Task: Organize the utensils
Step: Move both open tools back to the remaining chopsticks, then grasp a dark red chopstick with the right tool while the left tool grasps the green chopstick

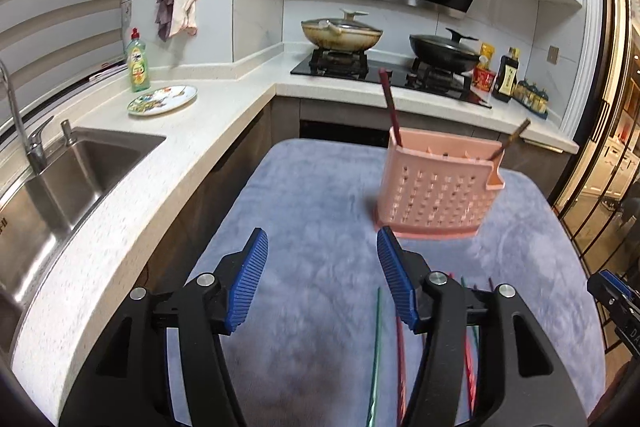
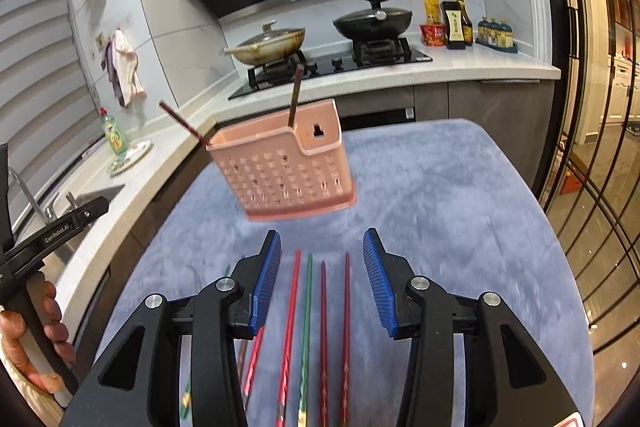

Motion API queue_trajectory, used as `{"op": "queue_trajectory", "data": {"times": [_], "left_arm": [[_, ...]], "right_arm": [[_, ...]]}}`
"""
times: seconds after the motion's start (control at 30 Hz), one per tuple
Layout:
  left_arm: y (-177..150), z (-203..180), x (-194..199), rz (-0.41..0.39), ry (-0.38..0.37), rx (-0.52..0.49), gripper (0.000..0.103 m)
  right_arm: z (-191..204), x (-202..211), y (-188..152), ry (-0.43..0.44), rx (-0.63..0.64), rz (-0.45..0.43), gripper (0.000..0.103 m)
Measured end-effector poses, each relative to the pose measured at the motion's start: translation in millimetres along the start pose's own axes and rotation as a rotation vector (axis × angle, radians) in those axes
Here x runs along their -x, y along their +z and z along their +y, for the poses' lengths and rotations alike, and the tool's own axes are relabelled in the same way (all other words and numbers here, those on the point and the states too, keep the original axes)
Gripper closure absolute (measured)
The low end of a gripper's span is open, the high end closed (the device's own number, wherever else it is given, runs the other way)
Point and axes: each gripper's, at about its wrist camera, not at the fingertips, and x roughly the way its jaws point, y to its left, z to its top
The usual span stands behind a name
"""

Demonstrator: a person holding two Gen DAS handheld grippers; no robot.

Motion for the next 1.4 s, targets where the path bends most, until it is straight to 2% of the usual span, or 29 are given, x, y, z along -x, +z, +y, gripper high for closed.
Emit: {"op": "queue_trajectory", "data": {"times": [0.37,0.77,0.9,1.07,1.4], "left_arm": [[-68.4,0.7,12.4,0.096,0.025,-0.044,0.048],[-117.2,-1.3,19.8,0.163,0.016,-0.066,0.048],[-129.1,-2.6,20.4,0.185,0.022,-0.081,0.048],[-139.9,-1.8,19.1,0.215,0.026,-0.080,0.048],[-151.6,-6.8,14.2,0.249,0.017,-0.091,0.048]], "right_arm": [[-4.4,8.0,-66.4,-0.046,0.026,0.091,0.061],[-2.9,-7.5,-109.8,-0.062,0.044,0.166,0.061],[-2.8,-13.8,-119.3,-0.066,0.047,0.189,0.064],[-4.6,-22.2,-126.9,-0.072,0.042,0.219,0.079],[-9.7,-30.6,-137.9,-0.075,0.037,0.254,0.088]]}}
